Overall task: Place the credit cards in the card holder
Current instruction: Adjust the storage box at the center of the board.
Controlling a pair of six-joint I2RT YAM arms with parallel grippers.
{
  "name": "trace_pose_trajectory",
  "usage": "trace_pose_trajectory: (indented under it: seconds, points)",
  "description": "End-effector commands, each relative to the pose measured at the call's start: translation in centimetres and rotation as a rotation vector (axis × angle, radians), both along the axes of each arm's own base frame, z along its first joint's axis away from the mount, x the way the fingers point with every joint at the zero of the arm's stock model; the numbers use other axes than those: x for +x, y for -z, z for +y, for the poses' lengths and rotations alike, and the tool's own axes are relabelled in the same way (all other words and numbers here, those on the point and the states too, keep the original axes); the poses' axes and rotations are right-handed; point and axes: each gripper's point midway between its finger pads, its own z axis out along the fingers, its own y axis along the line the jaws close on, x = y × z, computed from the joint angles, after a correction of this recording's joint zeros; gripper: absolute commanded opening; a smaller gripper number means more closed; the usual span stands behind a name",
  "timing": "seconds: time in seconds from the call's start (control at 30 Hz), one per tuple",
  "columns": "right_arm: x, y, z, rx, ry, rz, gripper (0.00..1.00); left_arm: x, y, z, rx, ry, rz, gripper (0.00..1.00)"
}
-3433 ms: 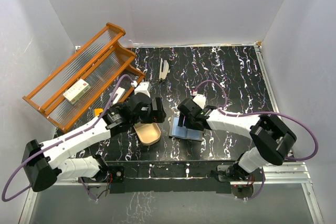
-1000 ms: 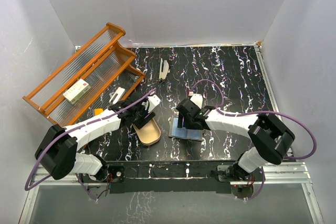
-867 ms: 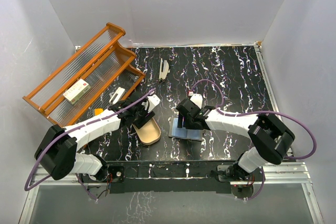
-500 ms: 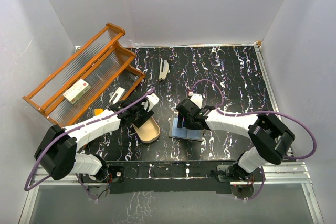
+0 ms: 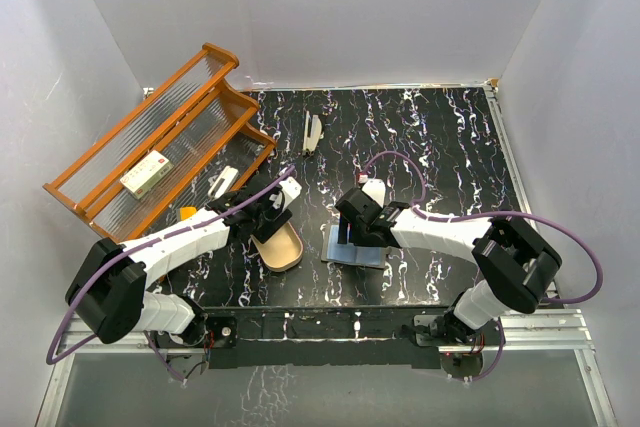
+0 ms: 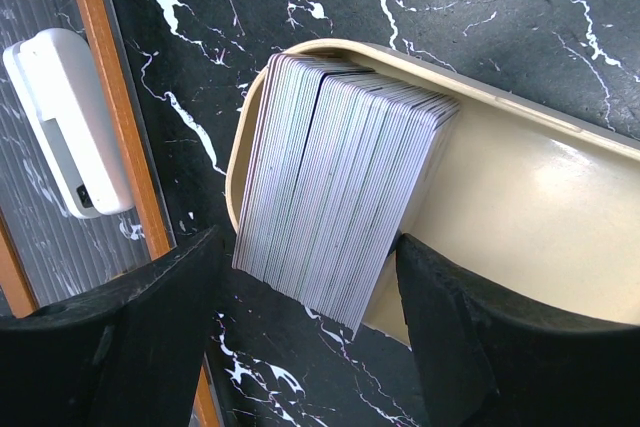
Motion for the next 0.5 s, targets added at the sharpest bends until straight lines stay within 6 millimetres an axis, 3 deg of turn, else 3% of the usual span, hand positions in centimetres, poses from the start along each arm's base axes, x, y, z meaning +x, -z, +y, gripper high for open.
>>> trace_pose_trajectory:
  seconds: [0.0, 0.47]
  points:
    - [-1.46, 3.27, -0.64, -0.023, 0.004, 0.085, 0.65, 0.72, -1.51, 0.54, 0.005, -0.026, -0.057, 0.67]
    - [-1.49, 3.52, -0.71, -0.032, 0.005, 0.092, 0.65, 0.87, -2.01, 0.84, 0.010, -0.038, -0.078, 0.63]
